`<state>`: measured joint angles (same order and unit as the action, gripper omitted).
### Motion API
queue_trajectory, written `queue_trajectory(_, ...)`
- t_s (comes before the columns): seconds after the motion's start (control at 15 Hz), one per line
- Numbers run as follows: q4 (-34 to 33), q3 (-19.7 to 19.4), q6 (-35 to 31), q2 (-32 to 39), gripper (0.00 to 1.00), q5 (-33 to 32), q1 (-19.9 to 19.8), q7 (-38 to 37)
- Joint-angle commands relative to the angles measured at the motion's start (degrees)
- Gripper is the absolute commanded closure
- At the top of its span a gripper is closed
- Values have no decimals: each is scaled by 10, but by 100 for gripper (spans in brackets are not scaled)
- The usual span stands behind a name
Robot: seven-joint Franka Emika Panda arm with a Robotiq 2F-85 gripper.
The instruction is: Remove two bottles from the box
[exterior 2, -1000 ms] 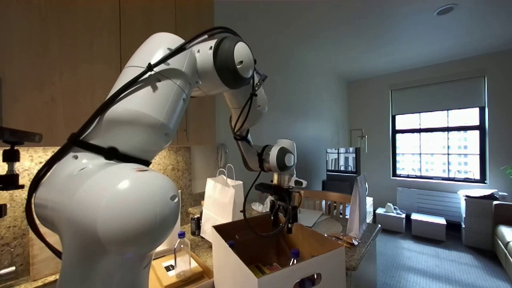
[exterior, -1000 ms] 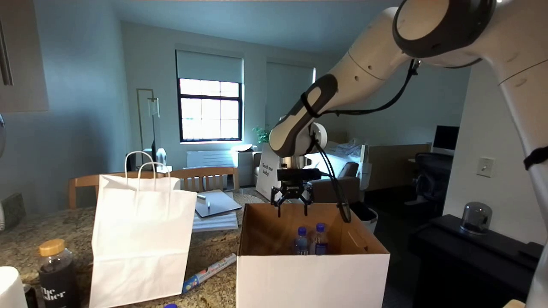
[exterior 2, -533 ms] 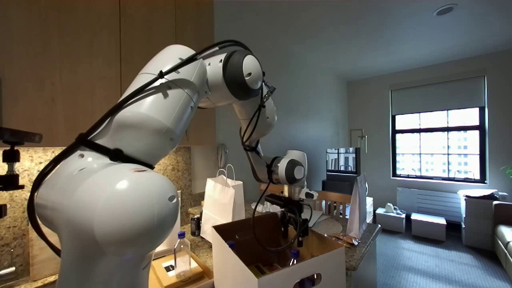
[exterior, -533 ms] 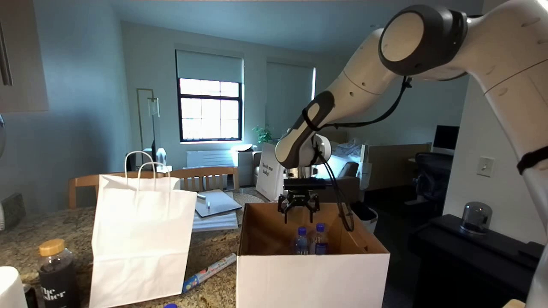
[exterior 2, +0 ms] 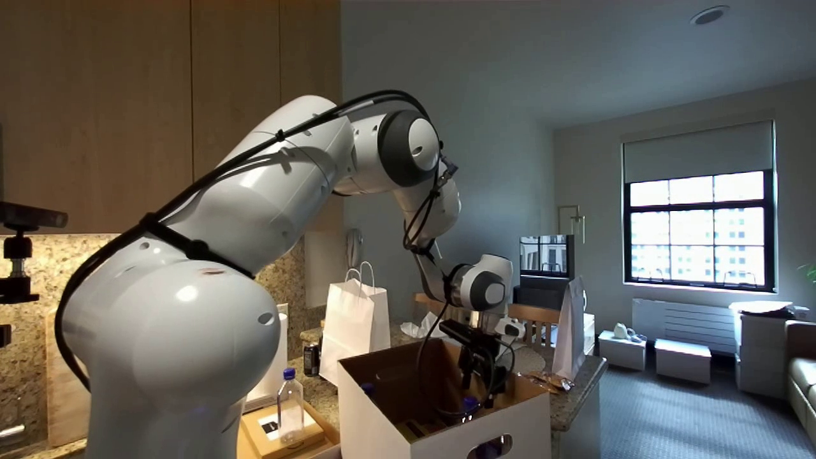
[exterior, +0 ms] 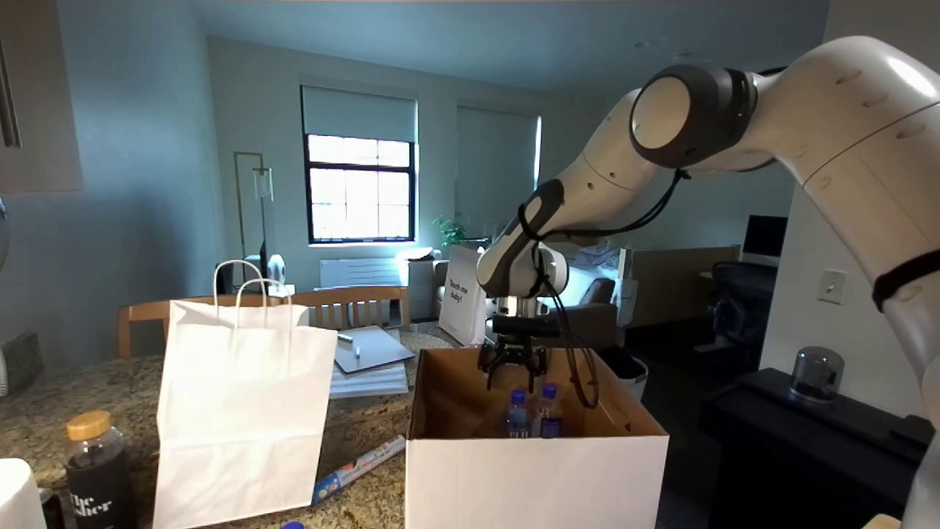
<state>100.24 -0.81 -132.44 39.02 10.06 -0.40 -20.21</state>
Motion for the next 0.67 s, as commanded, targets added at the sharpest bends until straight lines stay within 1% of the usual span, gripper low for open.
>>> queue_trajectory(0.0, -18, 3, 3, 14, 0, 20, -2, 9)
queue_trajectory(0.07, -15, 4, 1, 13, 25, 21, -2, 10)
queue_trajectory(0.13, -11, 3, -2, 11, 26, 23, -1, 7)
queue_trajectory(0.47, 18, 4, -4, -3, 61, 31, -1, 7)
queue_trajectory(0.6, 29, 2, -2, -6, 72, 35, -1, 2)
